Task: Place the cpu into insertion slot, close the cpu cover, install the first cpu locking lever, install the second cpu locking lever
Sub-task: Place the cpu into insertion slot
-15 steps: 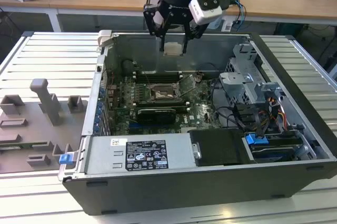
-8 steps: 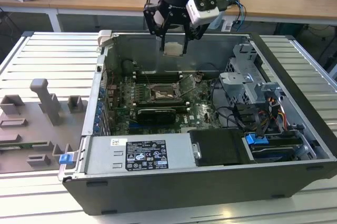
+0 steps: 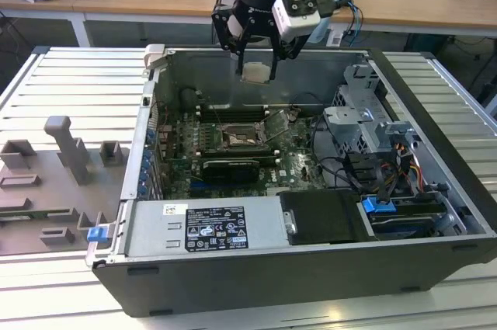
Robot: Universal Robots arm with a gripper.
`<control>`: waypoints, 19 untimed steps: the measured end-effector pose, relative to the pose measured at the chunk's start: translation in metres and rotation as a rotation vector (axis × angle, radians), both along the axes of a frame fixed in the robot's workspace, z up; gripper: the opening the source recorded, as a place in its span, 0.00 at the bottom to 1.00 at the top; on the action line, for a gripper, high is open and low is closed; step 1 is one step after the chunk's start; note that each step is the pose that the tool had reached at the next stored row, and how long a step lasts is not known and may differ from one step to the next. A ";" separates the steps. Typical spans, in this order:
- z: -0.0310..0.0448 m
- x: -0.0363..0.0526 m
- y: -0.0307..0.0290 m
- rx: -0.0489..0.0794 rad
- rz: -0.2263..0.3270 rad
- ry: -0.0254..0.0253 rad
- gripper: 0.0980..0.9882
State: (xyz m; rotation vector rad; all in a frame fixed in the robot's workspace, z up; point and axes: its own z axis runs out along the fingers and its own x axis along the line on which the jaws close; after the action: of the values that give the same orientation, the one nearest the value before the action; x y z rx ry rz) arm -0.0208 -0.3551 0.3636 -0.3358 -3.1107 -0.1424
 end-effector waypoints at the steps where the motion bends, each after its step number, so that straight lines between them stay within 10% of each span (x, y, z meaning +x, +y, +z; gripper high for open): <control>1: 0.0000 0.0000 0.0000 0.000 -0.006 0.0001 0.50; 19: -0.0004 0.0000 0.0000 0.000 -0.067 0.0000 0.50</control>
State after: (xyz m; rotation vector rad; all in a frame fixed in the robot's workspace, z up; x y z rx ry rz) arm -0.0208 -0.3551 0.3632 -0.4399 -3.1007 -0.1430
